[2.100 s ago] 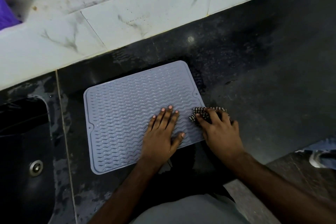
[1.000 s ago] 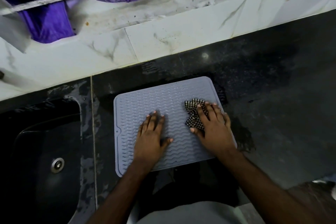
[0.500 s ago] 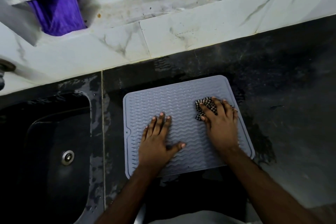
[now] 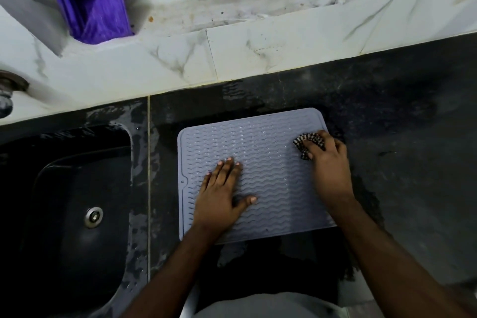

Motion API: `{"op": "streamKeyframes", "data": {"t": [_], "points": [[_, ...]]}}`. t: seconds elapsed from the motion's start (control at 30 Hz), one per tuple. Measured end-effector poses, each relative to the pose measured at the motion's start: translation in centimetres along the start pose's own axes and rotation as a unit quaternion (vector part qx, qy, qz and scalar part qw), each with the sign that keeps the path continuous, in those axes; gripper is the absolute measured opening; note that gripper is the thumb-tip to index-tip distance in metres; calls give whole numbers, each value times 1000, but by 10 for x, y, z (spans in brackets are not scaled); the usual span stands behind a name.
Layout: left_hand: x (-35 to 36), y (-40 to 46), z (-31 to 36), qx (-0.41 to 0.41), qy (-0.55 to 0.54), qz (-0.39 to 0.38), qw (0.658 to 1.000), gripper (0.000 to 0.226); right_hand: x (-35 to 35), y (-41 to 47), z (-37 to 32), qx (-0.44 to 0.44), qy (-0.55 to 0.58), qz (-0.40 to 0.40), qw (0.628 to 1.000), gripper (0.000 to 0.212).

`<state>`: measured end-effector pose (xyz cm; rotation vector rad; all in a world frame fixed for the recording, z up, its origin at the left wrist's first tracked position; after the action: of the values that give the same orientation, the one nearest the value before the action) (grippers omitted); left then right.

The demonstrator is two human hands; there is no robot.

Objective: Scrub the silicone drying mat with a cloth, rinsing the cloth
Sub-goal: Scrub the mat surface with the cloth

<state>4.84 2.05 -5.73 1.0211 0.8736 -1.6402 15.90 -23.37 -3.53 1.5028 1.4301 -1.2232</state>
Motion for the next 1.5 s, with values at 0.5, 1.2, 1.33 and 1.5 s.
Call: {"op": "streamKeyframes", "data": {"t": [0.5, 1.2, 1.33, 1.5], "points": [[-54, 1, -77, -114, -26, 78, 990, 59, 54, -29, -203, -186, 114, -128, 967, 48], [-33, 34, -74, -223, 29, 16, 974, 106, 50, 14, -182, -247, -159, -43, 955, 54], [-32, 38, -69, -247, 48, -32, 967, 141, 35, 27, -146, -219, -190, -22, 957, 52], [-34, 38, -62, -241, 71, -46, 967, 138, 10, 54, -99, -179, -217, -9, 960, 50]]}}
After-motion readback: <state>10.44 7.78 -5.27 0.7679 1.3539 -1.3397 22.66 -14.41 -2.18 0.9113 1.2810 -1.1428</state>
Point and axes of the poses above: each hand's wrist, its own y-axis towards the middle knuckle, its own x-axis out of the palm, z = x × y, the point moved 4 cm from there along y, towards the middle knuckle, and after that the axes turned 15 degrees about x, right-handed, at the moved point
